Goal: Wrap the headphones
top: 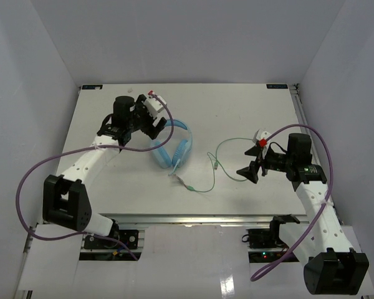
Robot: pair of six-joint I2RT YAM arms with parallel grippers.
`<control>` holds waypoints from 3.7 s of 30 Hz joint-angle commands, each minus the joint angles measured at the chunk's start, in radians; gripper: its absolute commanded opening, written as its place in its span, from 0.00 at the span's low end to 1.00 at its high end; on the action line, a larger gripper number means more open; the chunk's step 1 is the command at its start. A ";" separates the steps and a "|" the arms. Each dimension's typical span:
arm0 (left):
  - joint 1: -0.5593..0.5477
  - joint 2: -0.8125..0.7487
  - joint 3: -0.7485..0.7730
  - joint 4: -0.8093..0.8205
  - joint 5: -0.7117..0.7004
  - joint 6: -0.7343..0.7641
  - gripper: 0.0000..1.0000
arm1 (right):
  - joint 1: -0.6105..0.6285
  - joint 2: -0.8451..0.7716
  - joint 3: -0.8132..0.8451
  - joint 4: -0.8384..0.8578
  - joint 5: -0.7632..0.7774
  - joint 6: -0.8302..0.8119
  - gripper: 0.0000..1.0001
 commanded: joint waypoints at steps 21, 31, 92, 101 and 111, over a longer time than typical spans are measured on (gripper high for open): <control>-0.009 0.439 0.289 -0.044 0.274 0.614 0.94 | 0.000 -0.036 -0.070 0.053 -0.141 -0.024 0.90; -0.042 0.494 0.336 -0.118 0.196 0.722 0.87 | 0.000 -0.020 -0.072 0.058 -0.130 -0.025 0.90; 0.001 0.031 0.009 0.133 -0.173 -0.494 0.00 | 0.111 0.168 0.214 -0.023 0.107 0.067 0.93; 0.069 -0.256 -0.314 0.275 -0.202 -0.779 0.00 | 0.237 0.278 0.418 0.005 0.178 0.132 0.90; 0.085 -0.394 -0.271 0.188 -0.229 -0.779 0.00 | 0.369 0.348 0.440 0.104 0.041 0.071 0.90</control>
